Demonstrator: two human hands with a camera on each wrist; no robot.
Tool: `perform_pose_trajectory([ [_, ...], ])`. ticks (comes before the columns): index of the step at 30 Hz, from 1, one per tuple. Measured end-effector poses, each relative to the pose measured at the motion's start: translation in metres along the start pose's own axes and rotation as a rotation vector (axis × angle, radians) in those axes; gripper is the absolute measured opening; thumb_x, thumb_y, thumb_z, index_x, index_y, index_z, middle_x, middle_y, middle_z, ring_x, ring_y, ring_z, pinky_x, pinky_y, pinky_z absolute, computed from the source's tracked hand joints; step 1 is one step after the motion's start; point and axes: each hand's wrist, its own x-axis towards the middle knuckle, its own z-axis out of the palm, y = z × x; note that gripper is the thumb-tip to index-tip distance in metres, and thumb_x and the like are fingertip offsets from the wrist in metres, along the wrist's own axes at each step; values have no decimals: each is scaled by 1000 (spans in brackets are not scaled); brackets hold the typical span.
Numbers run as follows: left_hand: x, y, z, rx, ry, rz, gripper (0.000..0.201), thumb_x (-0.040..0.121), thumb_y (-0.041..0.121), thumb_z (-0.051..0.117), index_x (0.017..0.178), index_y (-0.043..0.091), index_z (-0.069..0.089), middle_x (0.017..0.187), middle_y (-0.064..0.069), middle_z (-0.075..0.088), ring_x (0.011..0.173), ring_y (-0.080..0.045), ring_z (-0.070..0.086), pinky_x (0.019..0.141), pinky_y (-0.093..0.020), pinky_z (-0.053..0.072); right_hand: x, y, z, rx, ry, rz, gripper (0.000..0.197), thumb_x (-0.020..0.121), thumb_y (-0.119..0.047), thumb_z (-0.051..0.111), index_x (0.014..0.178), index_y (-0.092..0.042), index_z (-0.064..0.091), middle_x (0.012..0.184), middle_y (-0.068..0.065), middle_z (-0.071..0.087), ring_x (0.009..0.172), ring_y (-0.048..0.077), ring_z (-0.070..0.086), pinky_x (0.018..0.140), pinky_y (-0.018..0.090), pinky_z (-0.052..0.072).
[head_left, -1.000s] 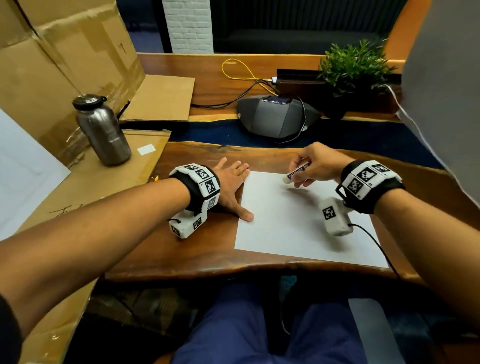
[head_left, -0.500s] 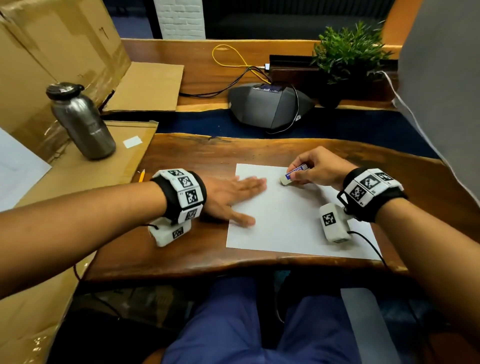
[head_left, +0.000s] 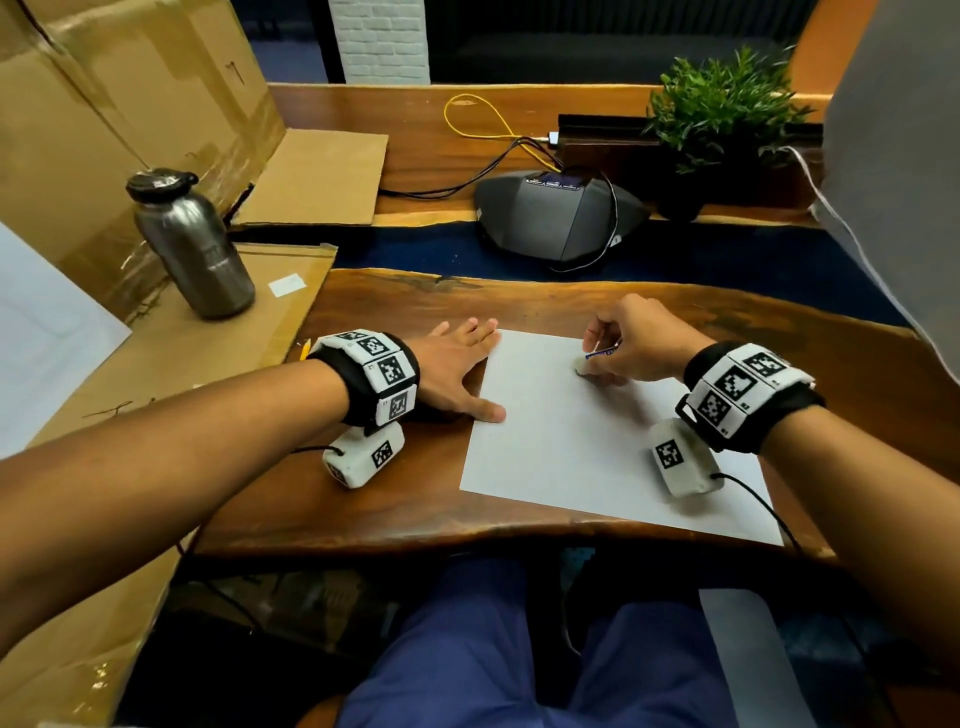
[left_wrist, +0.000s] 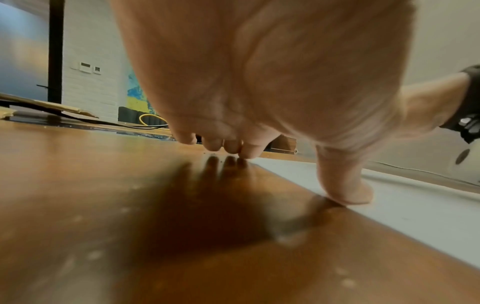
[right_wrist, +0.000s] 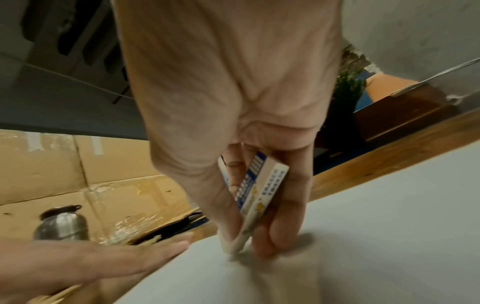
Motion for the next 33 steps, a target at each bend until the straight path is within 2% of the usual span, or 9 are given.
perform_pose_trajectory([
  [3,8,-3,0,29,7,23,118,79,79,50,157,18,-14,162,3,-25,150,-16,-19,121,-47,-11,9,-18,7,-59,-3,-90,11,83,-15,76,94,-16,74,85,0,69,79,15,65,64,26,52],
  [7,8,-2,1,35,-10,30,117,79,81,47,156,19,-15,163,3,-23,150,-16,-17,120,-53,-12,25,-43,17,-84,9,-185,8,83,-21,77,87,-14,77,84,1,73,81,17,67,70,28,53],
  [13,9,-2,1,67,-23,15,119,77,84,46,156,20,-16,162,5,-24,150,-16,-18,117,-58,-14,47,-47,23,-80,56,-101,11,83,-19,78,85,-9,77,80,6,74,83,18,66,76,37,59],
  [18,10,3,-6,149,-44,-7,125,73,87,46,156,16,-14,163,1,-21,149,-18,-23,115,-60,-17,46,-51,18,-146,-193,-179,8,84,-26,79,87,-18,76,80,-7,71,73,6,64,59,18,47],
  [22,10,8,-10,185,-39,-6,125,73,87,48,157,14,-9,165,-1,-16,148,-22,-26,115,-60,-17,58,-47,19,-113,-17,-121,14,83,-24,78,87,-10,79,80,1,74,88,17,63,76,23,45],
  [24,10,7,-10,180,-39,-8,125,73,86,48,157,15,-10,165,-2,-16,148,-22,-26,115,-60,-18,55,-51,22,-117,-78,-161,14,84,-23,78,89,-10,79,83,2,74,86,18,65,71,24,48],
  [27,10,6,-10,162,-42,-4,125,73,87,48,157,16,-12,164,-1,-18,147,-23,-27,114,-61,-18,50,-58,23,-155,-257,-218,13,85,-28,78,90,-16,78,80,-2,74,72,10,65,56,14,45],
  [31,10,6,-9,162,-53,-12,127,71,88,48,156,18,-15,163,1,-21,146,-23,-30,114,-61,-20,60,-49,21,-99,-69,-151,16,84,-26,78,89,-11,79,80,3,75,78,15,69,60,15,47],
  [33,9,5,-9,132,-55,-9,126,71,88,49,156,20,-15,163,1,-22,146,-24,-31,113,-62,-19,57,-53,25,-107,-162,-197,15,84,-28,78,87,-12,78,78,0,74,72,12,65,58,18,46],
])
